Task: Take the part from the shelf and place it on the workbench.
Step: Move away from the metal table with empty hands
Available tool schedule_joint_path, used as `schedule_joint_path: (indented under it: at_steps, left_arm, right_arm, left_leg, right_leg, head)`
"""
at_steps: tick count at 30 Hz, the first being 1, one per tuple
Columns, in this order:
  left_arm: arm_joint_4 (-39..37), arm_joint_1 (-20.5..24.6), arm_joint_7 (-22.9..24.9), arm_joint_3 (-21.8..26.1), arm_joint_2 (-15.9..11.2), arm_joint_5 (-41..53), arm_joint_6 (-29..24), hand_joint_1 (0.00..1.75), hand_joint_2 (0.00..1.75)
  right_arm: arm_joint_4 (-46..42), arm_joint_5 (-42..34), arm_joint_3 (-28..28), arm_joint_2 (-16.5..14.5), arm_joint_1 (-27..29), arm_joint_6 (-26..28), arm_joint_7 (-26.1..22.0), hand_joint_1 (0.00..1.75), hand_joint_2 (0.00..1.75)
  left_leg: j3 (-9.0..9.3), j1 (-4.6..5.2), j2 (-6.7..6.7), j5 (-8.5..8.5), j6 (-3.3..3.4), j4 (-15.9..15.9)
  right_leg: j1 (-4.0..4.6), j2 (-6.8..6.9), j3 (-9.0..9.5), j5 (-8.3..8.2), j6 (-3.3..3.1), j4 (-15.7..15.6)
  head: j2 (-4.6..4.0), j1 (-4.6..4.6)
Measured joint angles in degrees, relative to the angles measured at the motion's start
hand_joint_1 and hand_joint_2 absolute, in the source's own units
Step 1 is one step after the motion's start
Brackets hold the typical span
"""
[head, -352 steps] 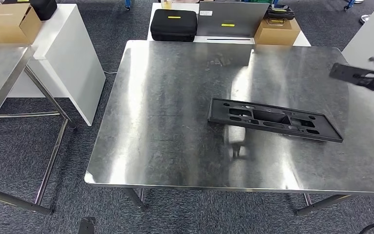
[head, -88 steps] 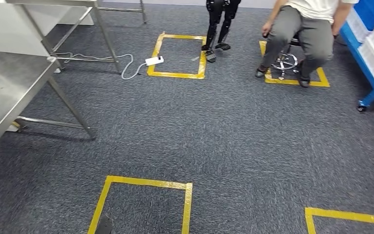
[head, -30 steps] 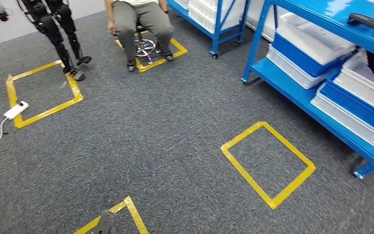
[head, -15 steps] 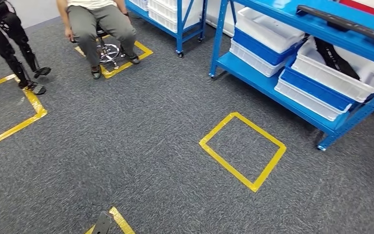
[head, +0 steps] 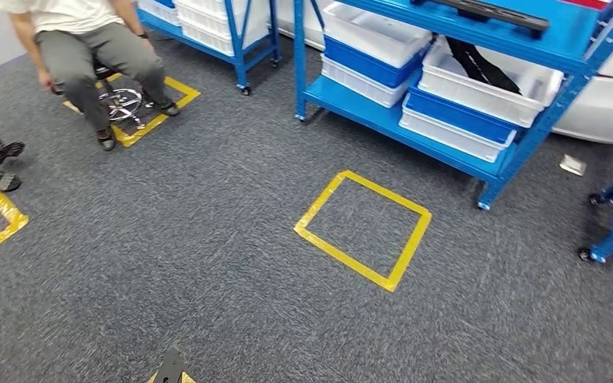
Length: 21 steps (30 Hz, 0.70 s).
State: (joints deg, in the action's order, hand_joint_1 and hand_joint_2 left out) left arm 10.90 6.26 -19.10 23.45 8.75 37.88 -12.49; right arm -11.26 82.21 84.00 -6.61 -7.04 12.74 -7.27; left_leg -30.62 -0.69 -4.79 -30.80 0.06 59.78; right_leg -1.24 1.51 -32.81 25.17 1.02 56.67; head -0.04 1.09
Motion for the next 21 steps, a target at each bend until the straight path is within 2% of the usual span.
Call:
schedule_joint_path:
  at_steps: [1,2,3,4,5,6,8,9,10,12,14,15,17,19,20,21]
  left_arm:
    - [0.0,0.0,0.0,0.0,0.0,0.0,0.0,0.0,0.0]
    - [0.0,-0.1,0.1,0.0,0.0,0.0,0.0,0.0,0.0]
    - [0.0,-0.2,0.1,0.0,-0.1,0.0,0.0,0.0,0.0]
    - [0.0,-0.4,0.1,0.0,-0.1,0.1,0.0,0.0,0.0]
    - [0.0,-0.4,0.0,0.0,-0.1,0.3,0.0,0.0,0.0]
    - [0.0,-0.4,0.0,0.0,-0.2,0.4,0.0,0.0,0.0]
    - [0.0,-0.3,-0.1,-0.1,-0.3,0.6,0.0,0.0,0.0]
    - [0.0,-0.2,-0.1,-0.1,-0.3,0.6,0.2,0.0,0.0]
    - [0.0,-0.2,-0.1,-0.1,-0.4,0.6,0.3,0.0,0.0]
    - [0.0,-0.1,-0.2,-0.1,-0.3,0.7,0.4,0.0,0.0]
    - [0.0,-0.1,-0.2,-0.1,-0.3,0.7,0.4,0.0,0.0]
    - [0.0,-0.1,-0.2,-0.1,-0.3,0.7,0.4,0.0,0.0]
    - [0.0,-0.1,-0.3,-0.1,-0.3,0.8,0.3,0.0,0.0]
    - [0.0,-0.2,-0.5,-0.1,-0.4,1.0,0.1,0.0,0.0]
    - [0.0,-0.2,-0.7,-0.1,-0.4,1.0,-0.1,0.0,0.0]
    - [0.0,-0.2,-0.8,-0.1,-0.4,1.0,-0.3,0.0,0.0]
  right_arm:
    - [0.0,0.0,0.0,0.0,-0.1,0.0,0.0,0.0,0.44]
    - [0.0,0.0,0.0,0.0,-0.1,-0.1,0.0,0.0,0.44]
    - [0.0,0.2,0.0,0.0,-0.2,0.0,-0.1,0.0,0.44]
    - [0.0,0.3,0.0,0.0,-0.1,0.0,-0.1,0.0,0.44]
    - [0.0,0.5,0.0,0.0,-0.1,0.1,-0.1,0.0,0.0]
    - [0.0,0.7,0.0,-0.1,0.0,0.2,-0.1,0.0,0.0]
    - [0.0,1.0,-0.1,-0.1,0.1,0.4,0.0,0.0,0.0]
    - [0.0,1.1,-0.1,-0.1,0.0,0.4,0.1,0.0,0.0]
    - [0.0,1.2,-0.1,-0.1,0.0,0.4,0.1,0.0,0.0]
    - [0.0,1.2,-0.3,-0.1,0.1,0.5,0.2,0.0,0.0]
    - [0.0,1.2,-0.4,0.0,0.2,0.5,0.2,0.0,0.0]
    - [0.0,1.2,-0.5,0.0,0.2,0.5,0.2,0.0,0.0]
    - [0.0,1.2,-0.6,-0.1,0.1,0.5,0.2,0.0,0.0]
    - [0.0,1.2,-0.6,-0.2,0.1,0.5,0.3,0.0,0.0]
    - [0.0,1.1,-0.6,-0.2,0.2,0.5,0.4,0.0,0.0]
    - [0.0,1.1,-0.7,-0.2,0.3,0.5,0.4,0.0,0.0]
  left_leg:
    - [-1.26,-0.14,1.77,-1.86,-0.23,3.0]
    - [-3.04,-0.15,3.42,-4.01,-0.35,6.9]
    - [-4.94,-0.17,4.26,-5.74,-0.43,10.9]
    - [-6.45,-0.2,4.67,-6.48,-0.51,13.7]
    - [-7.14,-0.29,4.85,-6.02,-0.55,14.6]
    - [-6.72,-0.44,4.91,-4.36,-0.59,13.0]
    - [-3.72,-0.92,5.1,0.17,-0.69,5.6]
    - [-2.3,-1.07,5.38,1.69,-0.72,2.2]
    - [-1.45,-1.11,5.64,2.43,-0.67,0.0]
    - [-1.2,-0.76,5.95,2.55,-0.18,-1.2]
    - [-1.08,-0.61,5.64,3.02,0.85,-1.7]
    - [-0.98,-0.61,5.43,3.22,1.39,-2.0]
    - [-0.82,-0.52,5.04,3.07,2.22,-2.3]
    - [-0.64,-0.34,4.76,2.52,2.55,-2.3]
    - [-0.39,-0.28,4.65,2.33,2.53,-2.3]
    - [-0.01,-0.26,4.55,2.1,2.42,-2.2]
  right_leg:
    - [-0.27,-0.65,0.1,-0.15,-0.42,-0.1]
    - [-0.15,-1.22,0.03,-0.23,-0.71,-0.1]
    - [-0.07,-1.76,-0.01,-0.27,-0.9,-0.1]
    - [-0.02,-2.31,-0.01,-0.28,-0.96,0.0]
    - [0.0,-2.77,0.04,-0.27,-0.95,0.0]
    - [-0.03,-3.25,0.14,-0.26,-0.94,0.0]
    - [-0.07,-3.95,0.29,-0.16,-0.79,0.1]
    - [0.11,-4.21,0.2,-0.01,-0.57,0.4]
    - [0.32,-4.37,0.02,0.1,-0.28,0.5]
    - [0.69,-4.53,-0.37,0.13,0.48,0.6]
    - [0.69,-4.21,-0.86,0.38,1.15,1.1]
    - [0.66,-3.76,-1.62,1.15,1.25,2.6]
    - [0.54,-2.7,-4.91,3.92,1.13,9.1]
    - [0.44,-2.33,-8.84,6.09,1.32,16.4]
    - [0.41,-2.28,-9.65,6.06,1.64,17.9]
    - [0.36,-2.21,-9.22,5.17,2.04,16.8]
  head:
    - [0.0,0.11]
    - [0.0,0.2]
    - [0.0,0.23]
    - [0.0,0.21]
    - [0.0,0.22]
    - [0.0,0.22]
    - [0.0,0.25]
    - [0.0,0.22]
    - [0.0,0.14]
    - [0.0,0.0]
    - [0.0,-0.06]
    - [0.0,-0.17]
    - [0.0,-0.4]
    - [0.0,-0.47]
    - [0.0,-0.46]
    - [0.0,-0.47]
